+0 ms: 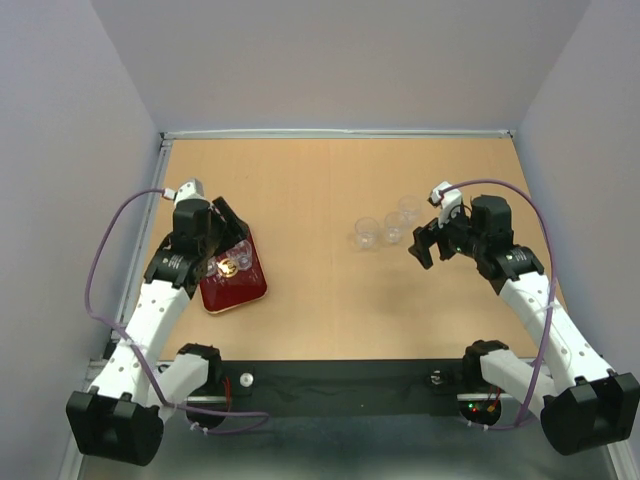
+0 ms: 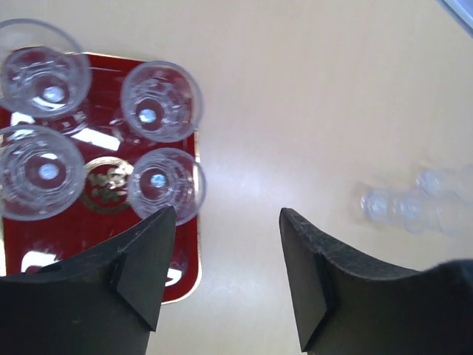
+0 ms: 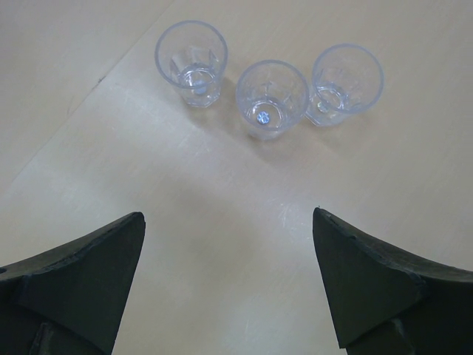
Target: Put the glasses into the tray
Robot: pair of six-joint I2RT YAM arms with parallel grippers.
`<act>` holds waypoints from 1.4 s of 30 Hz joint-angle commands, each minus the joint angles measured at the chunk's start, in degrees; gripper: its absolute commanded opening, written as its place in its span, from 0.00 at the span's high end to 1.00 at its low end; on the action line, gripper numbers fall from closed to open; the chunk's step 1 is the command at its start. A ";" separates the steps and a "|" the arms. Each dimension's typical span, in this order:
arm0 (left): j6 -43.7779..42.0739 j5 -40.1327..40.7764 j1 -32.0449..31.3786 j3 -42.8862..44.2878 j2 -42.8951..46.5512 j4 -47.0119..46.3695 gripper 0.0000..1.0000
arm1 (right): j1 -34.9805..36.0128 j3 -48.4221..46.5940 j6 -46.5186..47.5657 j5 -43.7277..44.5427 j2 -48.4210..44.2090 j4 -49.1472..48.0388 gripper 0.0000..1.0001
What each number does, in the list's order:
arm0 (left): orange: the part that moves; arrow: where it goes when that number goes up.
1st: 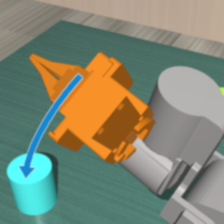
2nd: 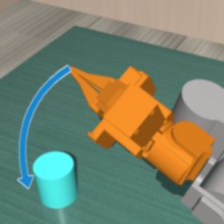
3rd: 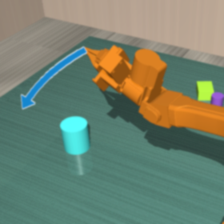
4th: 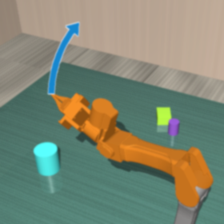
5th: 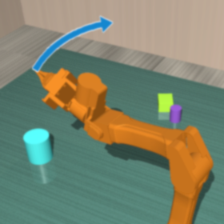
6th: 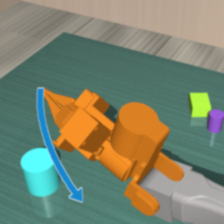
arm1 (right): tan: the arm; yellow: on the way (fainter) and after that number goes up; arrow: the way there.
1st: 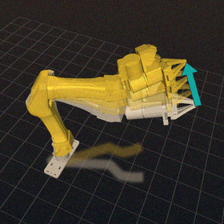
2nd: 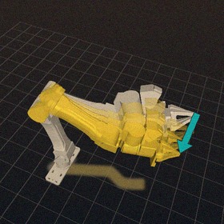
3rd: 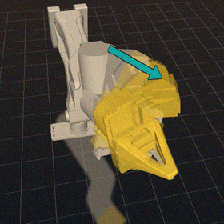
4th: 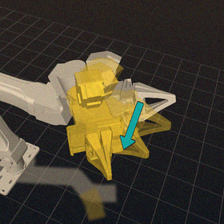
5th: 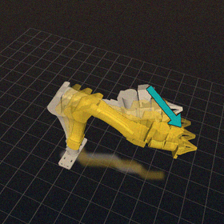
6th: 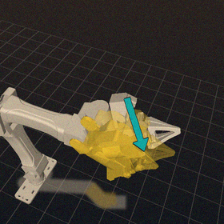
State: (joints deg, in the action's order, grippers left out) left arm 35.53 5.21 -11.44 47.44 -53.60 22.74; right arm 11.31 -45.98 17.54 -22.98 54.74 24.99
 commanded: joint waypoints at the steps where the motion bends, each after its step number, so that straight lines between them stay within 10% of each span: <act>1: -10.73 -19.38 0.10 -2.61 3.50 -11.37 0.30 | -0.32 0.98 1.18 1.45 -0.69 -2.85 0.00; 7: -10.75 -36.04 -1.65 -3.58 -0.26 -22.46 0.29 | -0.59 1.24 1.36 3.55 -0.42 -3.37 0.00; 14: -8.64 -35.10 -10.61 -0.86 -9.93 -30.64 0.29 | -1.11 1.59 1.45 6.98 0.54 -4.25 0.00; 42: -8.37 -6.71 -29.51 33.67 -53.96 -18.00 0.46 | -2.43 2.03 1.00 8.57 -0.16 -5.31 0.00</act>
State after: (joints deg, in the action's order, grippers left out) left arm 29.45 -6.48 -40.47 76.16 -106.78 0.62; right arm 9.34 -44.05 18.28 -14.76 55.53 22.24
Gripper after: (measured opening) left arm 0.555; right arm 0.995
